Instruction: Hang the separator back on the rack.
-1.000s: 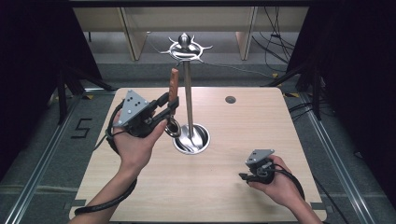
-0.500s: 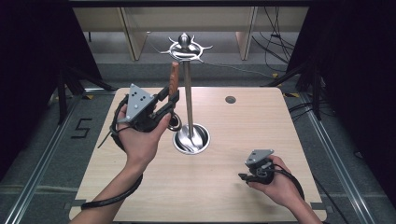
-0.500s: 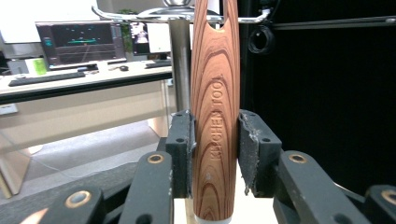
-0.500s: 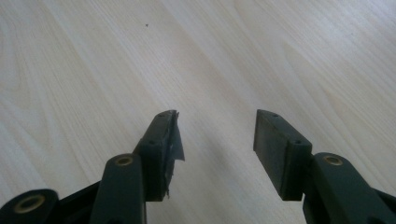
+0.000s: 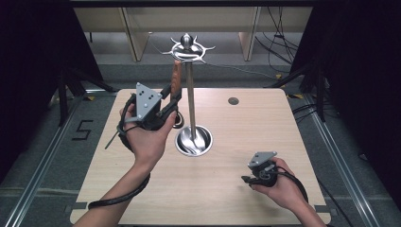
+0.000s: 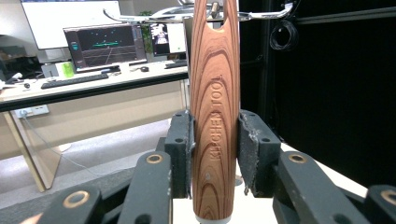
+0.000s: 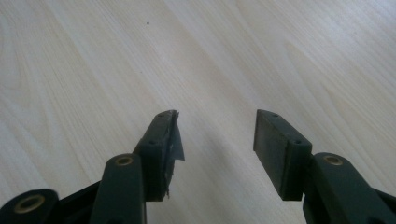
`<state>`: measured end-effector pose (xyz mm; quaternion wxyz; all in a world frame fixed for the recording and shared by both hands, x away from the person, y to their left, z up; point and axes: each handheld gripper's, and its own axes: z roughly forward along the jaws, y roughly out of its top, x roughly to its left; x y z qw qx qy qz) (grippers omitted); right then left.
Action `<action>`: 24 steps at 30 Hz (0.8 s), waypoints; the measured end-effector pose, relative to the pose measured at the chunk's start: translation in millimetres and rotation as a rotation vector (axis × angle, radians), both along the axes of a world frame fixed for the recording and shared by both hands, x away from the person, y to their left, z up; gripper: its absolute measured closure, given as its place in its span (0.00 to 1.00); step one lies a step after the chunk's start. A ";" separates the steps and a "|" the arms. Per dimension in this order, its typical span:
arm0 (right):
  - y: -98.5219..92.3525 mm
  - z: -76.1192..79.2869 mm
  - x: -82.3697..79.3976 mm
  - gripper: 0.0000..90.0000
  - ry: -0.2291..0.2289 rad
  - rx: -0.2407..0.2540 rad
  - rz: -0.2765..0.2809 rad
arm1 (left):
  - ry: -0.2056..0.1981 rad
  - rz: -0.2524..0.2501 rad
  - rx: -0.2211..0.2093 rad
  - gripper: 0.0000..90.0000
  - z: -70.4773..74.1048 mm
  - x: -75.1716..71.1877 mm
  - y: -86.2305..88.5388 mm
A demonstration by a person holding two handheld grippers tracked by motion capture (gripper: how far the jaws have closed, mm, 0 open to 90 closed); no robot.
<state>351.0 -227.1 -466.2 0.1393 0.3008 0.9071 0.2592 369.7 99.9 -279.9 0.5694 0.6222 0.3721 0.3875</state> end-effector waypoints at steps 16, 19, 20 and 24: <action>-0.2 -0.1 -0.1 0.56 0.003 -0.001 0.003 | 0.005 0.053 -0.009 0.73 -4.1 12.7 -14.5; 0.6 -1.9 -0.1 0.56 -0.013 0.006 -0.001 | -0.008 0.056 0.001 0.72 -3.3 15.5 -16.1; 0.6 -1.8 -0.1 0.56 -0.014 0.007 0.000 | 0.003 0.054 -0.013 0.72 -3.4 15.3 -17.5; 0.6 -2.0 -0.3 0.56 -0.011 0.006 0.000 | -0.011 0.045 -0.001 0.72 -2.1 16.2 -17.0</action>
